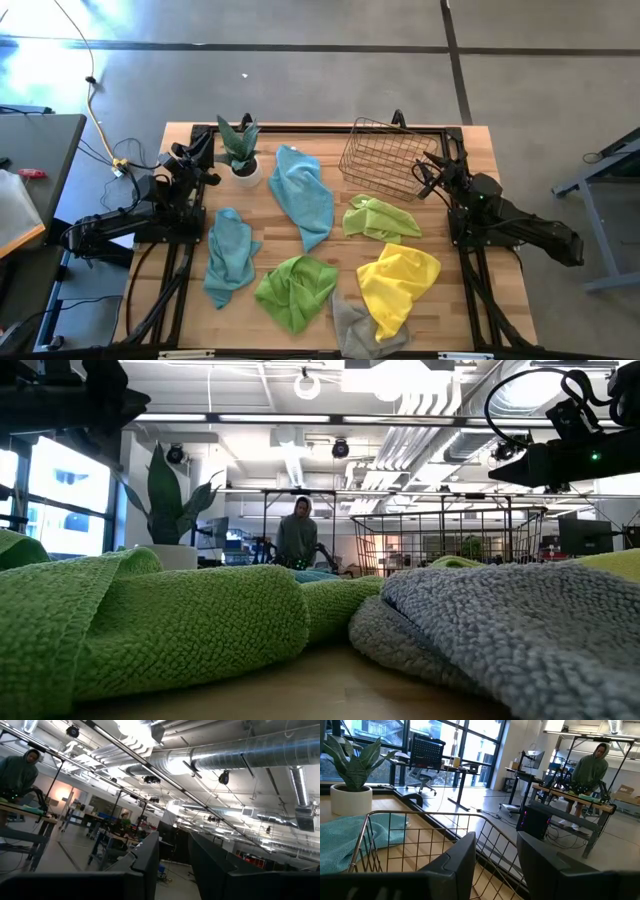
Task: Fold microfiber towels
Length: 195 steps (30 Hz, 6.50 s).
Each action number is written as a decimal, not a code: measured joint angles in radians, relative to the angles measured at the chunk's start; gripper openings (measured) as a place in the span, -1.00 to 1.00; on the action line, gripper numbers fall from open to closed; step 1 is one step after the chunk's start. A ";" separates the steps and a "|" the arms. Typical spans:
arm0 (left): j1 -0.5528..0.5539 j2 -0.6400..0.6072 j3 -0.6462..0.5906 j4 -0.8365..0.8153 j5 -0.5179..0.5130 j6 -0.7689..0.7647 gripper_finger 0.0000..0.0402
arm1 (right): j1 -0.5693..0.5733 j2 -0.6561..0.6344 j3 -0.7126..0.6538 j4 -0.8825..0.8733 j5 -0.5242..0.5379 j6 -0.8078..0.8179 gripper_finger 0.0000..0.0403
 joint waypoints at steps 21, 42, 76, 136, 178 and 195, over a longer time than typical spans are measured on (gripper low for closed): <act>0.000 0.000 0.000 0.000 0.000 0.000 -0.53 | 0.000 0.000 0.000 0.000 -0.014 0.215 -0.32; 0.000 0.000 0.000 0.000 0.000 0.000 -0.53 | 0.000 0.000 0.000 0.008 -0.429 0.496 -0.32; -0.001 0.015 0.000 0.007 0.342 -0.140 -0.53 | 0.187 0.002 0.000 0.052 -0.568 0.569 -0.32; -0.654 1.167 0.373 0.011 0.523 -0.084 -0.53 | 0.594 1.416 0.548 0.454 -0.308 0.037 -0.32; -0.894 1.167 0.373 0.274 0.416 -0.158 -0.53 | 0.597 1.998 0.983 0.365 -0.108 -0.296 -0.32; -0.894 1.166 0.372 0.249 0.331 -0.067 -0.53 | 0.597 1.976 1.018 0.310 0.009 -0.206 -0.96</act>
